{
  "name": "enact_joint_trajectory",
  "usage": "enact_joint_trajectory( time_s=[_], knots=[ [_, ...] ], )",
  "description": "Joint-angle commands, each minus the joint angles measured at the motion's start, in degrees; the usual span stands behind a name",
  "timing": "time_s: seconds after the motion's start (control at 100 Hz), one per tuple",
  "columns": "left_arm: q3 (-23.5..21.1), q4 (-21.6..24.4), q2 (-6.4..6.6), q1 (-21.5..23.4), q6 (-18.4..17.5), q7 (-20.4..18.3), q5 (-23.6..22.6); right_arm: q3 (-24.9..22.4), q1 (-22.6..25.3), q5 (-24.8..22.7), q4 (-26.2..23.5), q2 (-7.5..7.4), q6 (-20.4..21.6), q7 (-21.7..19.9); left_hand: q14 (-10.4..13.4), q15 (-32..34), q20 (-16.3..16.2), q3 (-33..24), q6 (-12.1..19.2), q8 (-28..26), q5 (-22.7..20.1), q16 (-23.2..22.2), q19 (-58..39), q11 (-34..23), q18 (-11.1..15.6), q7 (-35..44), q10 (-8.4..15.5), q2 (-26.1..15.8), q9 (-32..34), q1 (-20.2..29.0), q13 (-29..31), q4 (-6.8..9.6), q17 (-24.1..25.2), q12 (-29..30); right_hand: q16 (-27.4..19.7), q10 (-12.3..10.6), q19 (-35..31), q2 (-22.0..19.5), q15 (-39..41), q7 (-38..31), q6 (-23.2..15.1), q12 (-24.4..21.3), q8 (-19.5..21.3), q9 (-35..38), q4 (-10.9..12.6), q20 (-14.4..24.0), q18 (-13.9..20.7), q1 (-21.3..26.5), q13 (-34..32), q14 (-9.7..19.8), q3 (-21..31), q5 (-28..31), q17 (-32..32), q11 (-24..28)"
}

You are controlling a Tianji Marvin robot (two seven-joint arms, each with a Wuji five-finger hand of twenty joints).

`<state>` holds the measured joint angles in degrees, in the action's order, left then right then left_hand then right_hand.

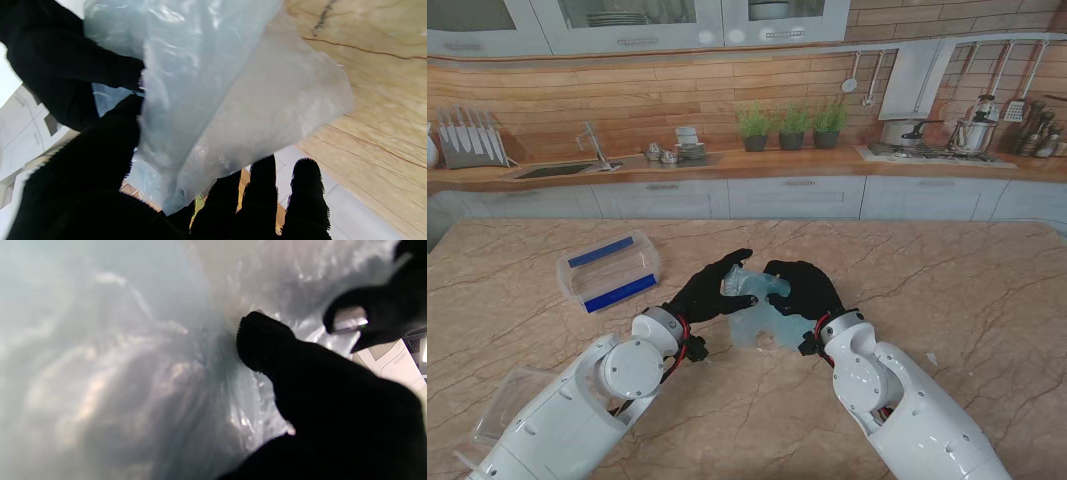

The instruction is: Fold the bubble film and place it into the plastic crate

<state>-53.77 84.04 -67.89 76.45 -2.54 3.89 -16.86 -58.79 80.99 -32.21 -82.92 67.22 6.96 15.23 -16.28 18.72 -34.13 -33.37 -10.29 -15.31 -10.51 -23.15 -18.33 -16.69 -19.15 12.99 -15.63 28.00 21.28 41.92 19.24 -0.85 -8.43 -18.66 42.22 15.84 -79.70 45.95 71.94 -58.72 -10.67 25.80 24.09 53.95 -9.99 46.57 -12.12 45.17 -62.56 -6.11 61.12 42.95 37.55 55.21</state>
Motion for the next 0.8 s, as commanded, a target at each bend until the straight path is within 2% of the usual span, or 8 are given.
enact_joint_trajectory(
  time_s=[0.0,0.19,0.21,0.26,0.34,0.5,0.68,0.79],
  knots=[
    [-0.1,-0.1,0.19,0.3,1.2,0.4,-1.0,-0.1,0.3,0.2,-0.6,-0.15,0.5,-0.3,0.1,3.2,-3.8,-3.3,-1.6,-1.6,1.7,-2.1,-7.6,-3.1,0.0,4.0,2.2,3.0,3.0,2.9,3.3,-1.34,-0.2,-2.3,1.0,0.5,0.7,-0.6,2.0,-0.3,-1.9,0.9,-0.1,0.3,-1.1,-0.5,2.2,0.8,0.4,2.8,0.2,-0.4,-0.2,2.5],
    [0.0,-0.7,-0.46,0.1,1.5,1.4,1.1,-0.7,0.3,1.1,-1.0,-0.33,1.6,-1.6,-1.4,19.2,-1.1,-8.2,-3.6,-3.1,-2.2,-12.1,-37.2,-14.8,0.4,13.4,3.8,3.1,12.1,7.9,12.9,-1.32,0.3,-11.1,1.2,0.4,0.9,-0.6,1.9,-0.9,-2.1,1.0,0.2,0.3,-1.3,-0.4,2.3,0.9,0.4,2.8,0.2,0.3,-0.3,2.3],
    [0.1,-0.8,-0.51,0.1,1.5,1.4,1.3,-0.8,0.4,1.2,-1.1,-0.34,1.7,-1.7,-1.2,22.1,-1.4,-8.8,-3.4,-3.9,-4.8,-14.0,-39.5,-17.8,0.2,15.3,4.5,3.1,14.3,8.3,14.8,-1.36,-0.8,-13.3,1.2,0.4,0.9,-0.5,1.9,-0.9,-2.1,1.0,0.2,0.3,-1.3,-0.4,2.3,1.0,0.3,2.8,0.2,0.4,-0.3,2.3],
    [0.3,-1.1,-0.66,-0.1,1.4,1.8,1.5,-1.0,0.4,1.7,-1.2,-0.36,1.9,-2.1,-1.0,26.2,-1.3,-7.2,-2.5,-7.3,-9.7,-16.6,-43.4,-18.0,-0.4,20.7,5.5,6.0,20.7,11.7,18.7,-4.32,-3.2,-24.2,1.2,0.5,1.0,-0.4,1.9,-1.1,-2.1,1.0,0.3,0.3,-1.3,-0.4,2.3,1.1,0.3,2.8,0.2,0.7,-0.3,2.3],
    [0.9,-2.4,-1.32,-0.4,0.2,4.3,1.1,-1.2,0.4,2.2,-1.3,-0.39,2.1,-2.5,-0.5,31.4,-1.3,-3.9,1.0,-16.8,-14.7,-18.2,-47.3,-14.7,-1.1,32.5,7.9,8.1,31.2,15.4,24.0,-5.15,-6.2,-33.8,1.3,0.6,1.0,-0.5,1.9,-1.2,-2.0,1.0,0.2,0.4,-1.5,-0.4,2.3,1.1,0.3,2.8,0.1,0.7,-0.3,2.1],
    [1.6,-5.3,-2.82,-0.9,-5.1,9.6,1.4,-1.9,0.7,2.1,-1.9,-0.77,1.9,-4.0,-0.7,37.5,-2.8,0.8,13.7,-22.7,-21.7,-18.8,-52.6,-22.3,-1.8,48.4,8.4,3.5,36.4,15.0,29.4,-6.10,-9.3,-31.4,0.8,0.3,1.8,-0.9,0.2,-0.1,-0.4,0.9,-0.8,0.5,-1.7,-0.5,2.1,0.8,0.3,2.2,-0.8,-0.6,-0.4,1.3],
    [0.5,-4.4,-2.18,-0.4,-7.3,5.2,6.3,-3.3,1.5,3.5,-3.3,-1.71,0.4,-9.0,-1.8,36.1,-2.9,5.9,9.6,-18.0,-25.4,-15.8,-54.0,-23.6,-2.5,45.1,5.9,-3.1,38.4,18.5,33.9,-6.08,-12.9,-24.9,-5.0,-2.3,10.2,-3.8,-19.1,10.5,2.8,-2.1,0.0,-4.4,1.3,-0.3,-1.5,-4.6,6.6,-4.1,-8.4,-5.3,-7.4,-8.4],
    [0.1,-3.8,-1.91,-0.1,-7.1,3.3,8.4,-3.5,1.3,2.8,-2.5,-1.82,-0.1,-9.1,-1.9,35.3,-2.7,5.8,7.7,-16.8,-25.4,-15.1,-53.9,-22.5,-2.6,43.3,4.9,-6.6,37.8,19.9,34.1,-5.69,-13.3,-23.4,-9.7,-3.5,15.0,-4.8,-31.8,13.8,2.9,-4.4,1.4,-5.1,2.6,-1.4,-3.3,-5.6,9.2,-5.2,-9.9,-5.7,-9.9,-13.0]
  ],
)
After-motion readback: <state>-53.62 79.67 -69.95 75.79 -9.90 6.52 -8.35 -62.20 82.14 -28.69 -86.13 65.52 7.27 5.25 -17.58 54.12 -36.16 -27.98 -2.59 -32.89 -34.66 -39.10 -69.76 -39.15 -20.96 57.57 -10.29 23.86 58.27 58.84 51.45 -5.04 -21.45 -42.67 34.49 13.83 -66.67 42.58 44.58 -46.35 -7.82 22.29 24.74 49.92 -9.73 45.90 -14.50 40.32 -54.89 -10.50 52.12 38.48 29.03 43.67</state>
